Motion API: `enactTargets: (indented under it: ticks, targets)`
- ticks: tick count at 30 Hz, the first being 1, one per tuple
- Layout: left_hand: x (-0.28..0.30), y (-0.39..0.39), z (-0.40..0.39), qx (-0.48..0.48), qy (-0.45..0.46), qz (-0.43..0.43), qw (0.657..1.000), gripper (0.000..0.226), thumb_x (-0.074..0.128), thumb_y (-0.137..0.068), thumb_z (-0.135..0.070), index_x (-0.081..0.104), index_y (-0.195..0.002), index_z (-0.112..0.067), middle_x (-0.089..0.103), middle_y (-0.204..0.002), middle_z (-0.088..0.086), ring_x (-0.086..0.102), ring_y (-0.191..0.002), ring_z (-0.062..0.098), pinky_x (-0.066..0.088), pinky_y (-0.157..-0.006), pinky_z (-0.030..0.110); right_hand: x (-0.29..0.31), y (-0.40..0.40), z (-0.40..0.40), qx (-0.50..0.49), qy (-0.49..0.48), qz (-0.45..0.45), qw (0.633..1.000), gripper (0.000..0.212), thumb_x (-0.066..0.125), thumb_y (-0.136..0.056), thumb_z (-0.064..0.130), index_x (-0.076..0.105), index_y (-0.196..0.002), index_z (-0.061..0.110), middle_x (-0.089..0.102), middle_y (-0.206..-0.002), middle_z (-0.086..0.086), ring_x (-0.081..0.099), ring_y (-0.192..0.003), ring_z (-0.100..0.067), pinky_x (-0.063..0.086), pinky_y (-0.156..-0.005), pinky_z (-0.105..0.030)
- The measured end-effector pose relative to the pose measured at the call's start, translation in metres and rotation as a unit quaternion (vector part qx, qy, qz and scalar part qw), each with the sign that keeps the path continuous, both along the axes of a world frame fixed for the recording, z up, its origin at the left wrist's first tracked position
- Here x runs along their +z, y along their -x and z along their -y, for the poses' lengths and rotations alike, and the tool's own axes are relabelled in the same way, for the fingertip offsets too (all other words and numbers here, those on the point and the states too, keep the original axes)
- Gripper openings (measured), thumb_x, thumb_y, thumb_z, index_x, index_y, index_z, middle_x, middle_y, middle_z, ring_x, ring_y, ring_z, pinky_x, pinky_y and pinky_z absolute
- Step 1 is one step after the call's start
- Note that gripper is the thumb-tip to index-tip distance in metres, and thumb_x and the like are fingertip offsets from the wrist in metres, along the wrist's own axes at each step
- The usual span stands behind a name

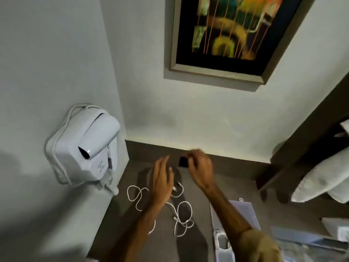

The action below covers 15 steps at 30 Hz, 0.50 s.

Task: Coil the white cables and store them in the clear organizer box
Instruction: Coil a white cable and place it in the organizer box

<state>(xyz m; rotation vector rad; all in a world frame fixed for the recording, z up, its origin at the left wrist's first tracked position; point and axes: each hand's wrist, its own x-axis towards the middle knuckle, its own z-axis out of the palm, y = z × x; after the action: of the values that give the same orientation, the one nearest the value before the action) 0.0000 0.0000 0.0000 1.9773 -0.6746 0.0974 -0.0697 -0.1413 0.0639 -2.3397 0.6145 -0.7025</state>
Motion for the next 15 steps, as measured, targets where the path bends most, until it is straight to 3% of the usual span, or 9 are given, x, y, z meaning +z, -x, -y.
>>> enactTargets:
  ticks: [4,9,15]
  targets:
    - [-0.072,0.018,-0.057,-0.034,-0.170,-0.135,0.976,0.049,0.062,-0.093,0.001,0.055,-0.141,-0.003,0.055,-0.142,0.020,0.052,-0.137,0.037,0.036,-0.117,0.036,-0.080,0.007,-0.035,0.082,-0.097,-0.287,0.950,0.030,0.062,-0.103,0.017,0.070,-0.132,0.013,0.071,-0.138,-0.011,0.066,-0.130,-0.030,0.051,-0.108,-0.036]
    - [-0.110,0.018,-0.103,-0.055,-0.266,-0.201,0.941,0.052,0.057,-0.096,-0.009,0.050,-0.148,-0.009,0.046,-0.156,0.014,0.042,-0.148,0.027,0.030,-0.123,0.031,-0.128,-0.003,-0.064,0.104,-0.142,-0.398,0.900,0.042,0.074,-0.093,0.029,0.069,-0.131,0.015,0.071,-0.138,-0.013,0.067,-0.129,-0.033,0.055,-0.103,-0.039]
    - [-0.115,-0.013,-0.120,-0.059,-0.265,-0.206,0.940,0.043,0.058,-0.094,-0.002,0.062,-0.137,-0.009,0.059,-0.145,0.012,0.053,-0.139,0.027,0.039,-0.119,0.037,-0.163,-0.024,-0.071,0.096,-0.090,-0.450,0.883,0.040,0.059,-0.104,0.029,0.059,-0.144,0.023,0.061,-0.151,-0.012,0.058,-0.141,-0.032,0.048,-0.112,-0.039]
